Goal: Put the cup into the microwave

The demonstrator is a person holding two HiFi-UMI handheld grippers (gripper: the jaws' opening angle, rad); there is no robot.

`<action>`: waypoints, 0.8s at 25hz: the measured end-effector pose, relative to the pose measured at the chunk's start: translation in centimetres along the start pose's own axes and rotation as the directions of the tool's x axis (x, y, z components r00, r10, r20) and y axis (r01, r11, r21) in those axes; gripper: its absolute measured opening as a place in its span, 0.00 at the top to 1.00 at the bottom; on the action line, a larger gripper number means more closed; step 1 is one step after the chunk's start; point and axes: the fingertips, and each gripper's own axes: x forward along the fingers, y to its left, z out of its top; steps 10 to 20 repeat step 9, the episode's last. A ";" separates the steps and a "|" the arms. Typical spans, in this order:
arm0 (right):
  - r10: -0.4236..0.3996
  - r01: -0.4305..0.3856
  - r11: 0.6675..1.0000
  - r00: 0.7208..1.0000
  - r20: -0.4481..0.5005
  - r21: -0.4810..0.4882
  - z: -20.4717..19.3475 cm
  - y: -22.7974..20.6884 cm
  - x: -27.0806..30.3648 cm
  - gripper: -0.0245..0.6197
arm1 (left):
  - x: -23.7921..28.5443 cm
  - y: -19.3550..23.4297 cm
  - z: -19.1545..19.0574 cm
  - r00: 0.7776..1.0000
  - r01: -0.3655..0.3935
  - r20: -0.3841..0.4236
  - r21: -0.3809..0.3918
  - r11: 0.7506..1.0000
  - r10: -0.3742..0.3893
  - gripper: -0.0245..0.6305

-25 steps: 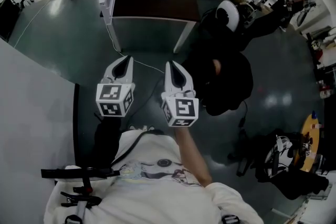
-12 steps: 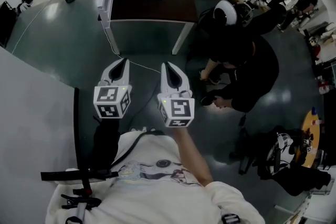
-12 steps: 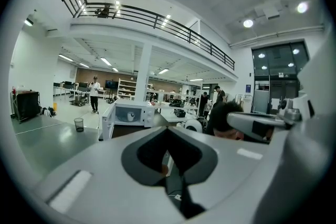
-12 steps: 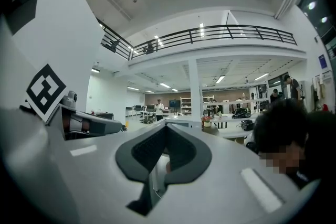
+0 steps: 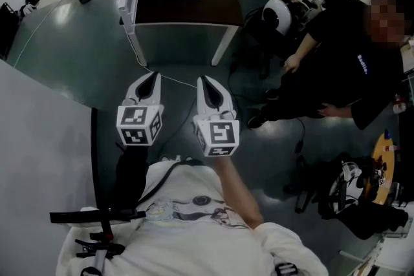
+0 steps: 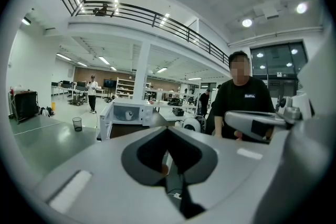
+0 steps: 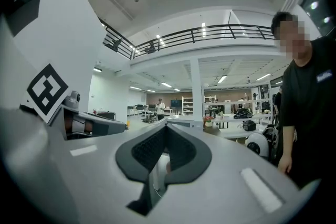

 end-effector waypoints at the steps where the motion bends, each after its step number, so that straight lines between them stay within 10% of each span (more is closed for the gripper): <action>1: -0.002 0.002 1.000 1.000 -0.002 0.001 -0.1 -0.1 -0.1 0.96 | 0.0 -0.1 0.0 1.000 0.001 -0.001 0.001 1.000 -0.001 0.96; 20: -0.004 0.004 1.000 1.000 -0.018 0.004 -0.6 -0.4 -0.2 0.96 | 0.1 -0.3 -0.4 1.000 0.005 -0.010 0.005 1.000 -0.005 0.96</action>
